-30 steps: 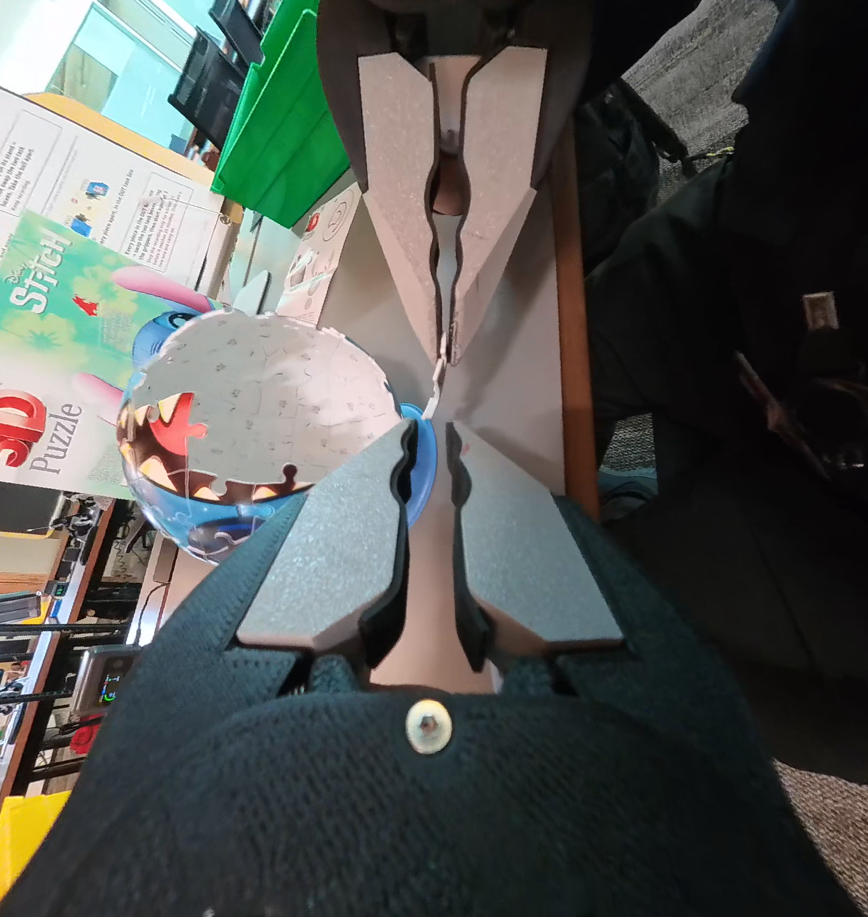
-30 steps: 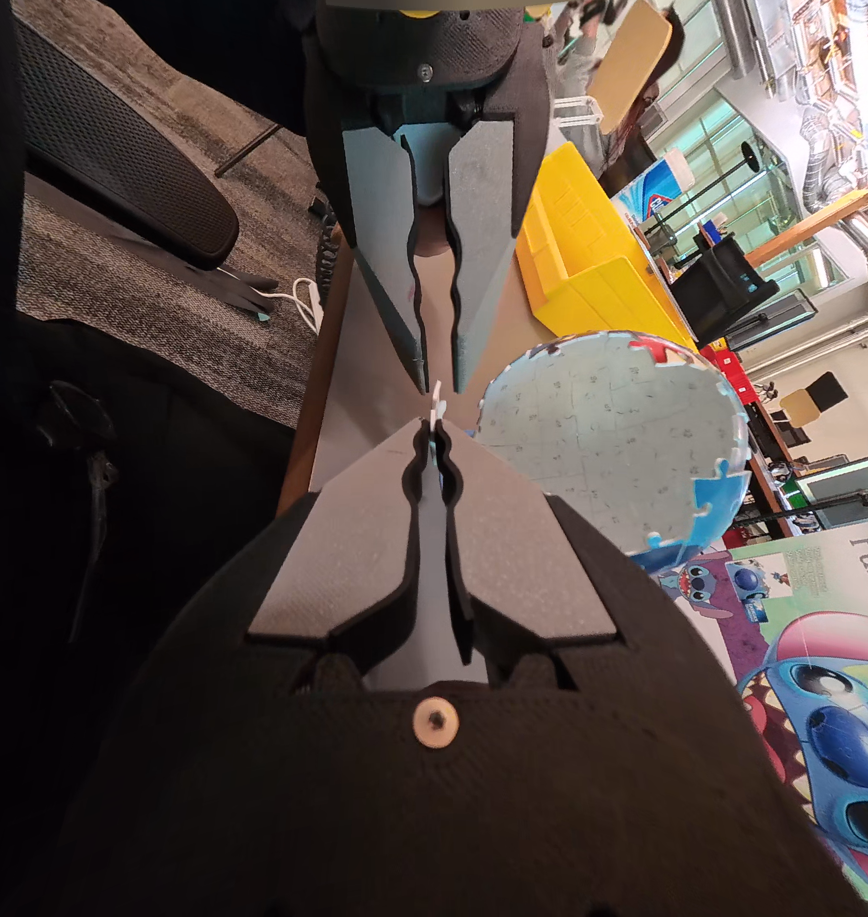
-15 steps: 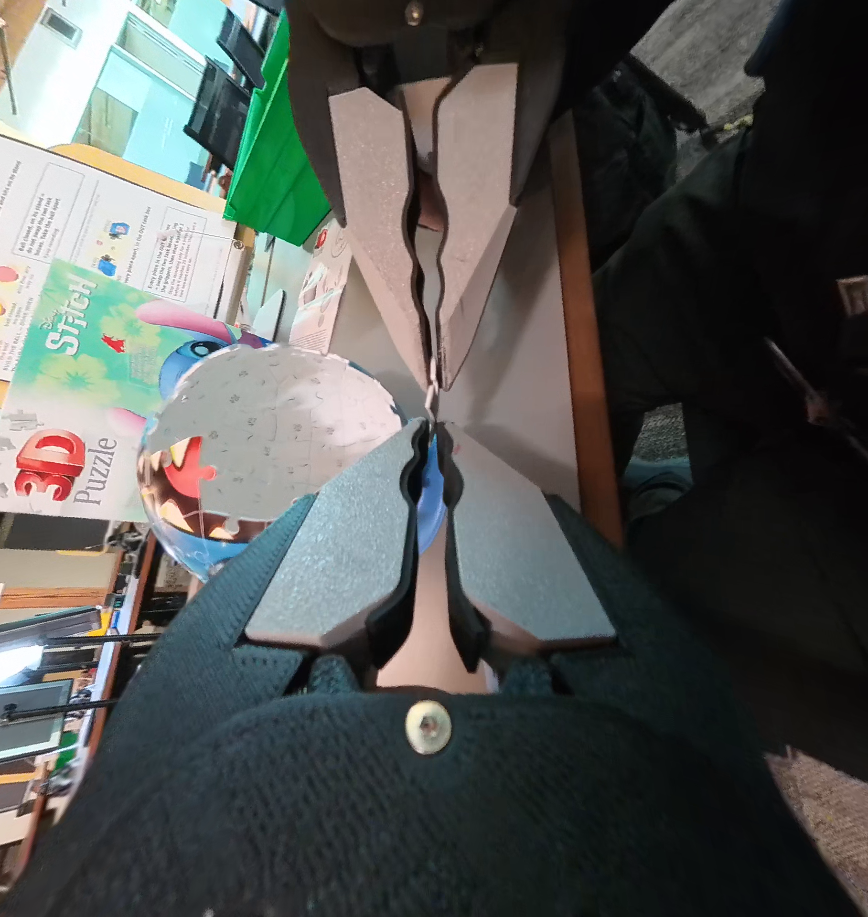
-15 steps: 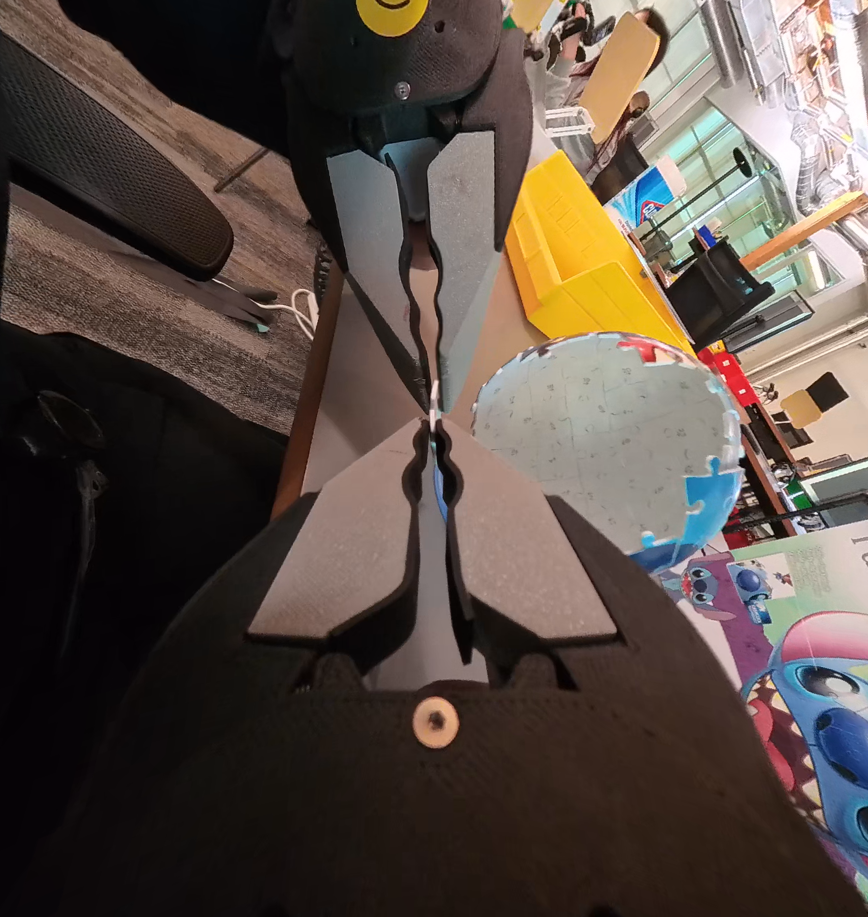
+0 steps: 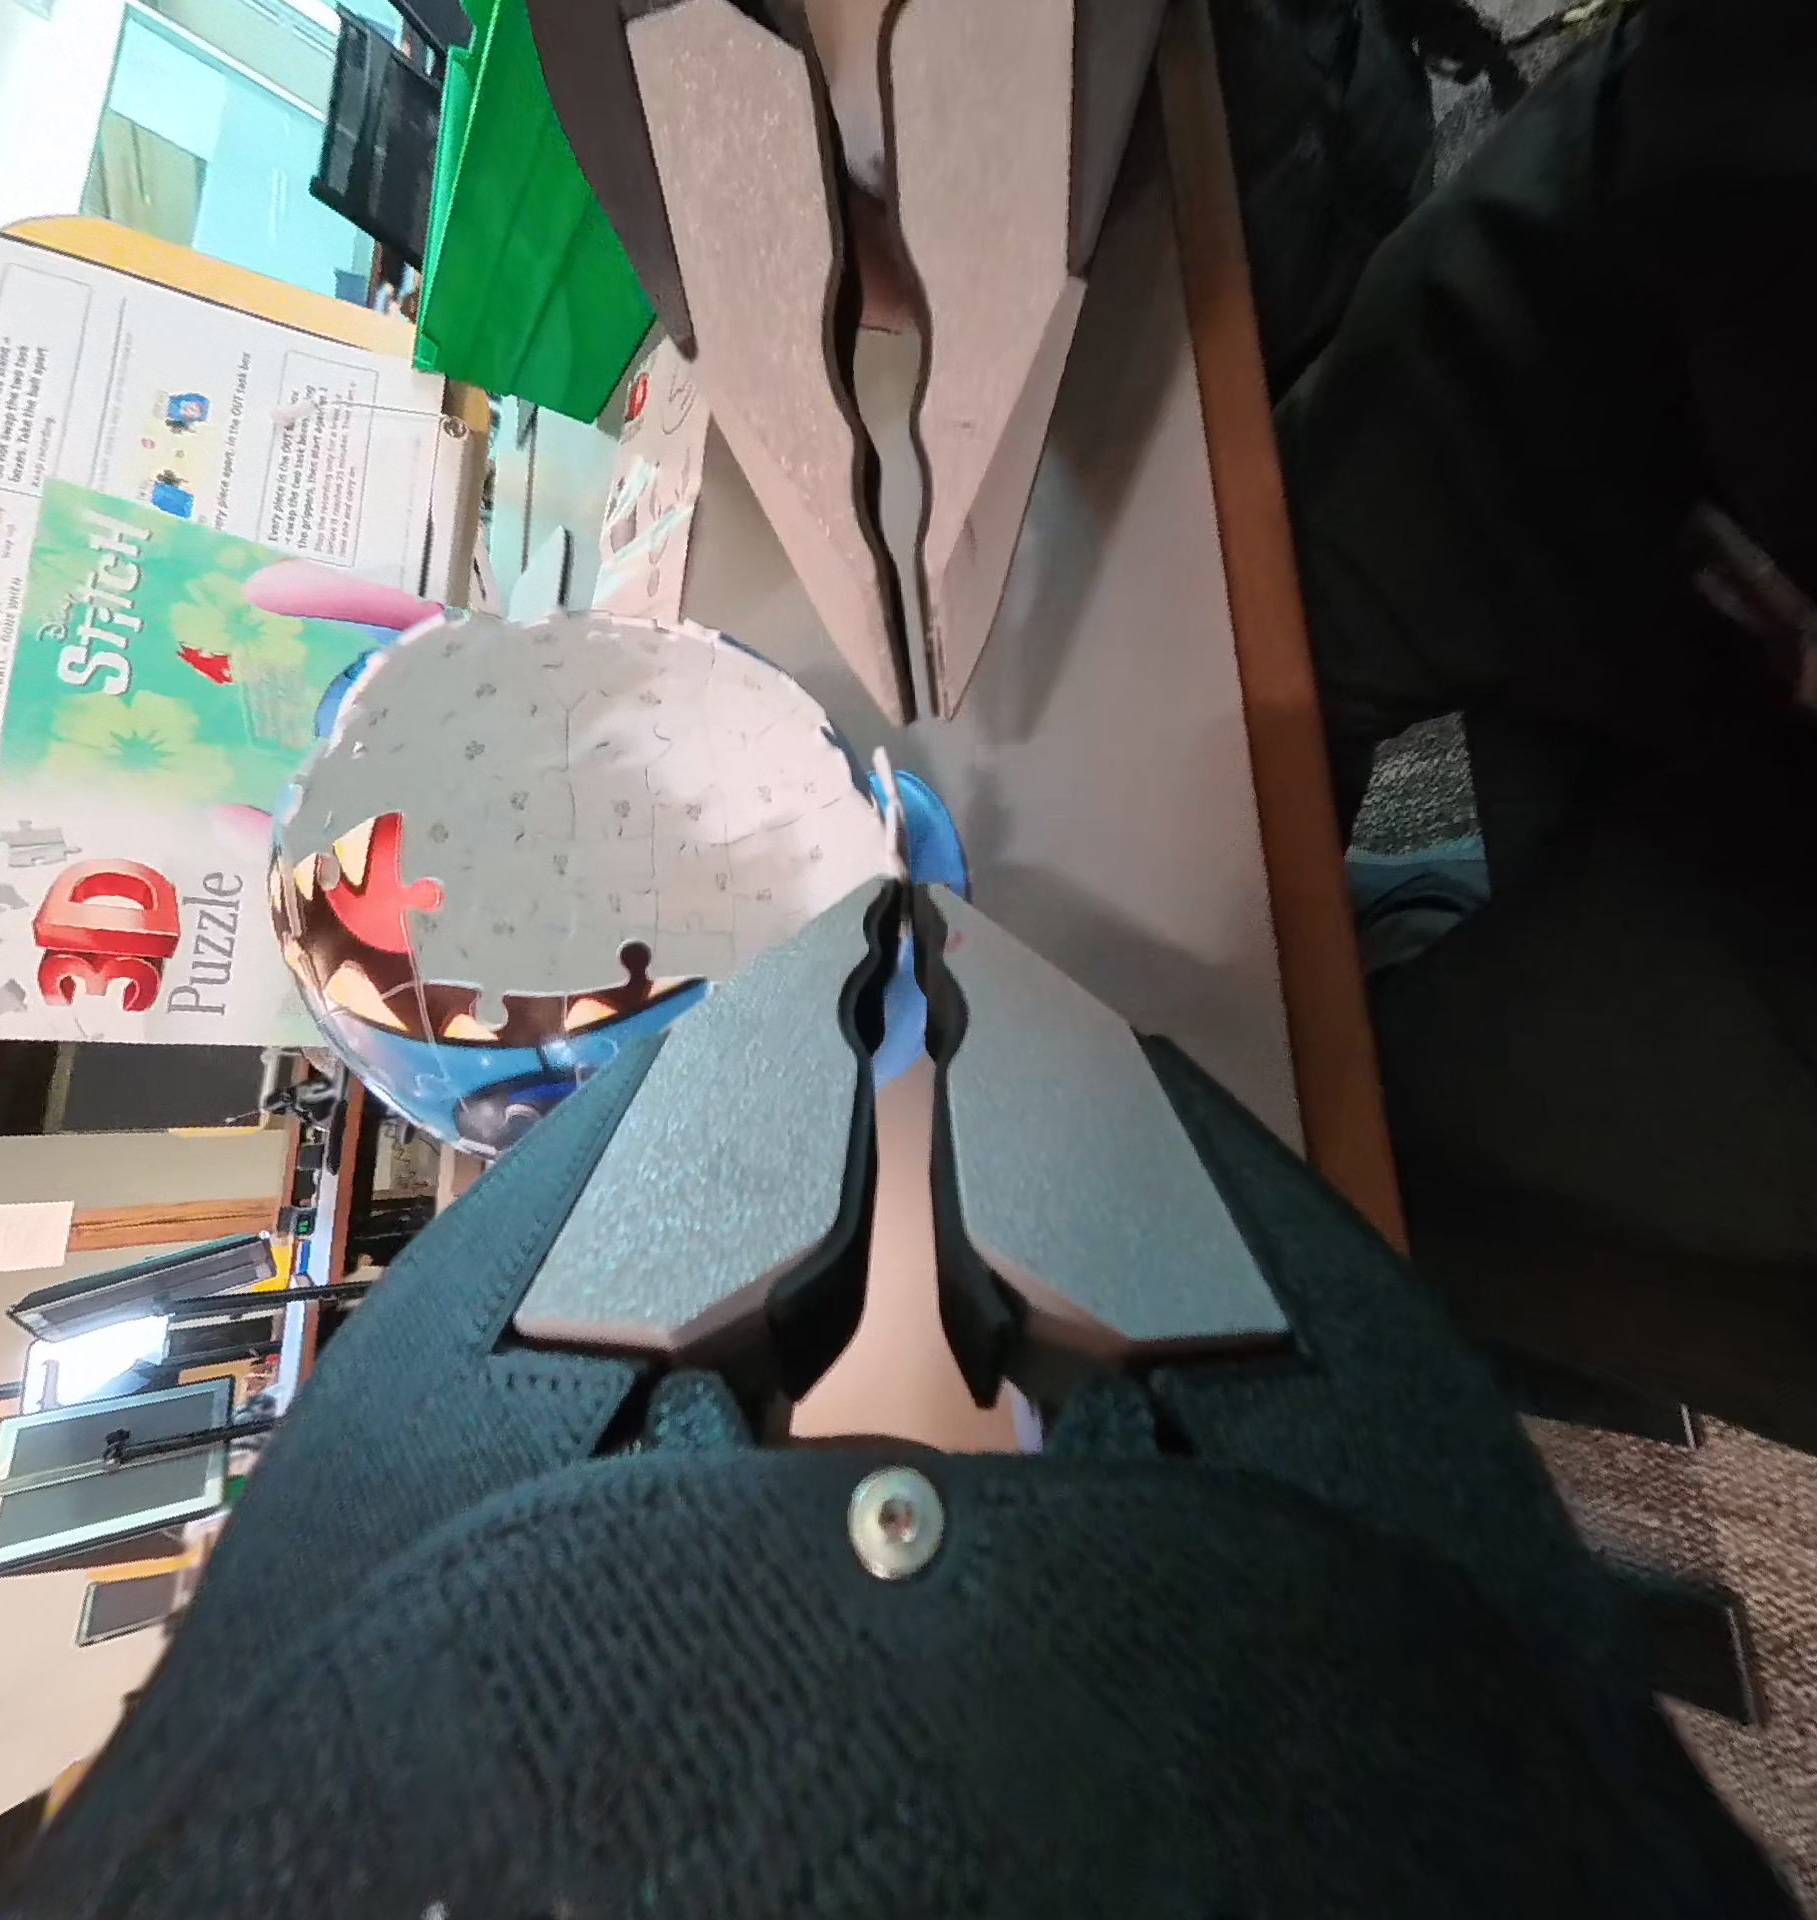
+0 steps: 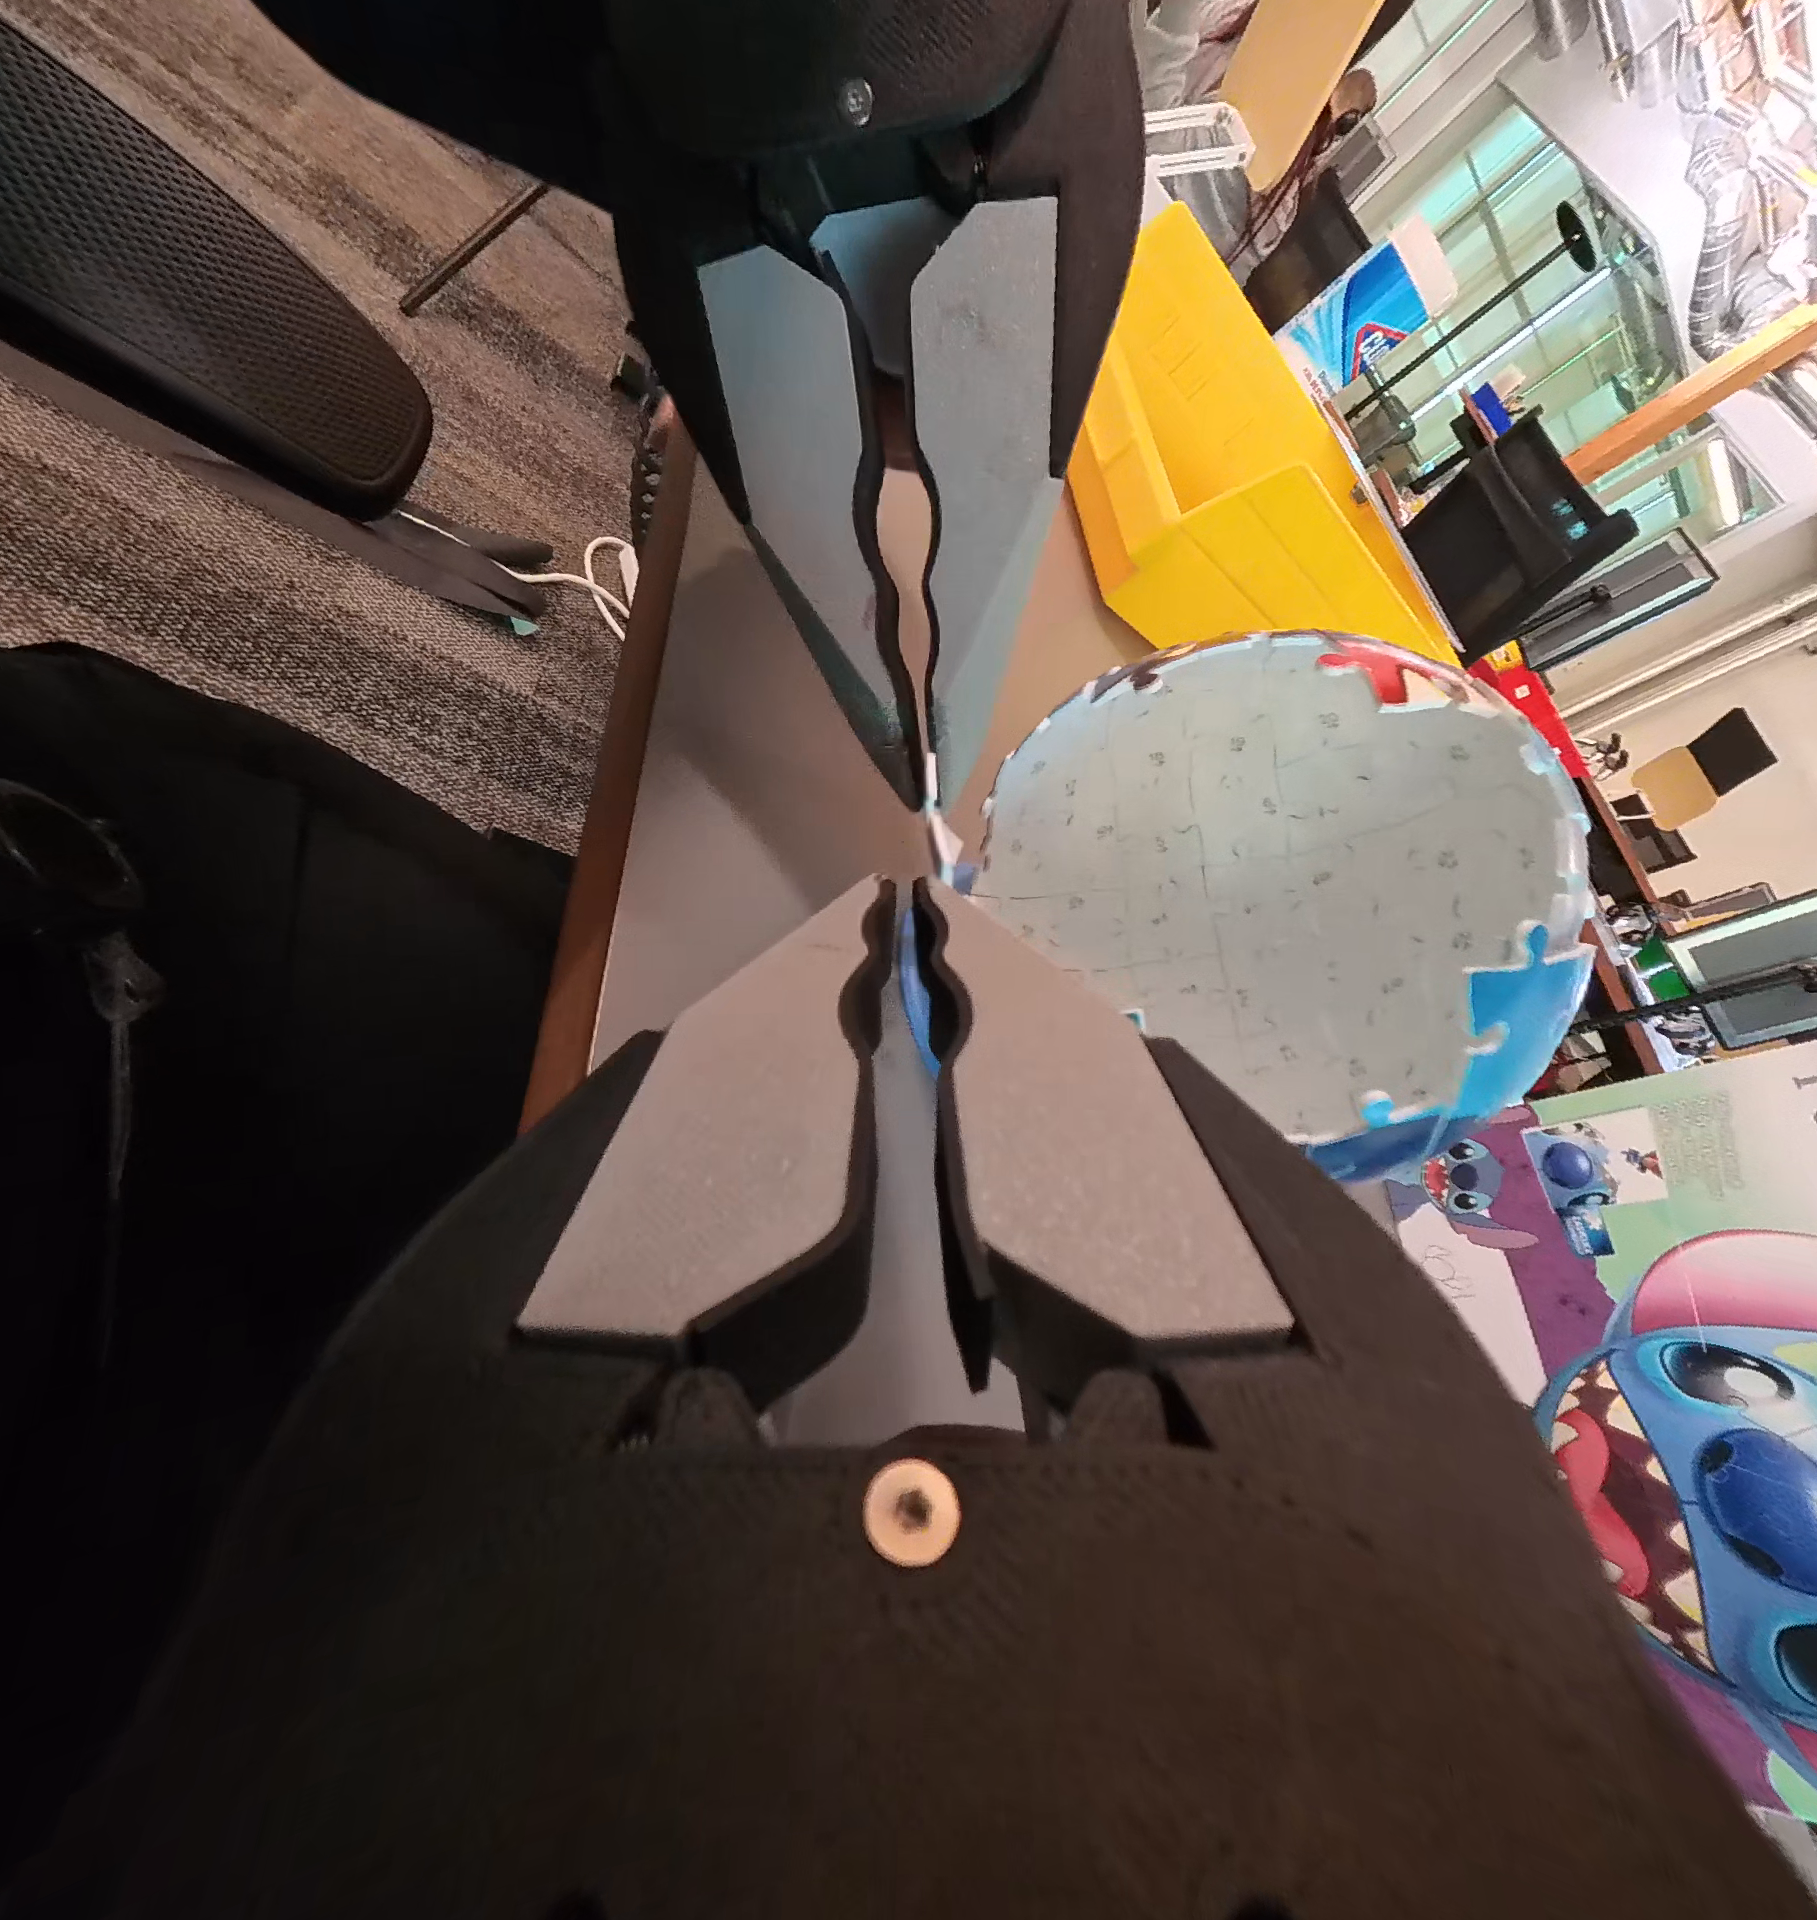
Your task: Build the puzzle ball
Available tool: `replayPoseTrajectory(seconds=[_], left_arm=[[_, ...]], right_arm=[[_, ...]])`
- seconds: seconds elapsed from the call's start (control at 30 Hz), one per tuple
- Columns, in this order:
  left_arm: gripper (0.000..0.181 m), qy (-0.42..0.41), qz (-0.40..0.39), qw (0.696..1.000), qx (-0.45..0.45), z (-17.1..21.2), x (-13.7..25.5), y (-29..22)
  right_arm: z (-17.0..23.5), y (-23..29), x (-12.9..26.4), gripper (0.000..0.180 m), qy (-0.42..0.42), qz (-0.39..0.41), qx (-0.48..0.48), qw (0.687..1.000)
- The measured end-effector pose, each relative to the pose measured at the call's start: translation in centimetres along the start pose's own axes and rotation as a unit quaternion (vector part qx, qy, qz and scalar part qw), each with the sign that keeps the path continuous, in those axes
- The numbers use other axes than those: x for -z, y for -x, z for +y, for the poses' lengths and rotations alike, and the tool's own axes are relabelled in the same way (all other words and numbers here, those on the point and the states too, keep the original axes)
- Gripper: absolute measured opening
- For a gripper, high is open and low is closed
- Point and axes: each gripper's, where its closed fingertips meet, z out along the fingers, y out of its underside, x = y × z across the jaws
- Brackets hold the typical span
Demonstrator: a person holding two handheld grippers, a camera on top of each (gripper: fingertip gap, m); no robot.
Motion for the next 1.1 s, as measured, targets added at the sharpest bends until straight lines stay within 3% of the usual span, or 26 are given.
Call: replayPoseTrajectory(seconds=[0.57,0.7,0.87,1.1], left_arm=[[0.000,-0.014,0.008,1.000,-0.004,0.7,-0.5,0.3],[0.000,-0.017,0.011,0.999,0.026,1.2,-0.1,0.3],[0.000,-0.031,0.019,0.998,0.042,1.0,-0.3,0.4],[0.000,-0.015,0.024,0.999,0.037,1.1,-0.4,0.5]], right_arm=[[0.5,0.1,0.7,0.000,0.005,0.000,0.002,1.000],[4.0,-1.8,3.4,0.000,0.049,0.042,-0.005,0.998],[9.4,-4.7,7.8,0.003,0.087,0.051,-0.094,0.990],[12.0,-7.3,8.7,0.008,0.073,0.050,-0.173,0.981]])
